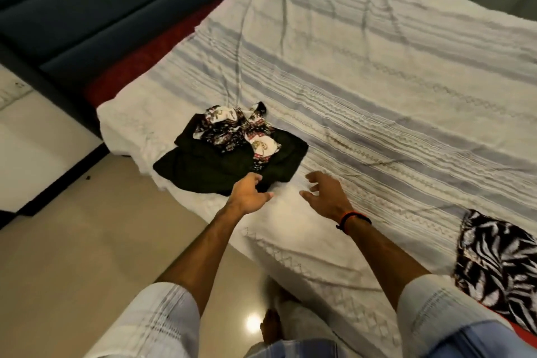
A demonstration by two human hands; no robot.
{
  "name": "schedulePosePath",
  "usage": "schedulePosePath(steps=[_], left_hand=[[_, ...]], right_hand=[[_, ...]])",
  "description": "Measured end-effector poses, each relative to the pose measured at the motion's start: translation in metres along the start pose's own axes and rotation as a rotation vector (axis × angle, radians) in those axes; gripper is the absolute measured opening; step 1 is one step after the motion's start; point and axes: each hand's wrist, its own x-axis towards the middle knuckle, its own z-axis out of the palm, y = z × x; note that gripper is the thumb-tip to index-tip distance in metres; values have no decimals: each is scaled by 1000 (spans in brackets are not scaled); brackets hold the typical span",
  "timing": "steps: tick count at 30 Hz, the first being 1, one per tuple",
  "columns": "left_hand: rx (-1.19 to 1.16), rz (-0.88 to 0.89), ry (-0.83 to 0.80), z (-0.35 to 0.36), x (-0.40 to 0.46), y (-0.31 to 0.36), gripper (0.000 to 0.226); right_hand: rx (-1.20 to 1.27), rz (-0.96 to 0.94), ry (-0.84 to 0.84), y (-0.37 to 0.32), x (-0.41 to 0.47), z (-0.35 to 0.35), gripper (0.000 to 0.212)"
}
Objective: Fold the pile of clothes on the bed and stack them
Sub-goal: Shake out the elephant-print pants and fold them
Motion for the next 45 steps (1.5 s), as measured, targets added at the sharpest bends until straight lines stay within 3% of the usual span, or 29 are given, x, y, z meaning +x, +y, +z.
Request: schedulePosePath(steps=[10, 23, 27, 32, 36, 38, 41, 43, 45], left_hand=[[-115, -139, 91, -71, 75, -34, 53], [-198, -243, -10, -143, 241, -71, 44], [-186, -258, 37, -155, 284, -78, 47], [8, -270, 140, -152, 317, -93, 60], [176, -304, 105, -137, 357, -116, 73], [232, -272, 116, -138, 357, -113, 67], [113, -218, 164, -133, 363, -122, 36], [-95, -217, 170, -130, 366, -125, 25], [-274, -252, 189, -132, 364, -127, 20]], right_hand=[[4, -38, -134, -56, 118, 28, 46], [-69, 93, -244, -113, 280, 75, 40], [-104, 73, -269, -126, 326, 93, 40], [-190, -12, -298, -151, 354, 118, 52], [-257, -40, -270, -153, 396, 150, 57], [-277, -76, -207, -159, 398, 147, 60], [-414, -108, -145, -163, 412, 160, 82], [-504, -67, -190, -158, 422, 171, 95], [-505, -33, -258, -154, 426, 178, 88]])
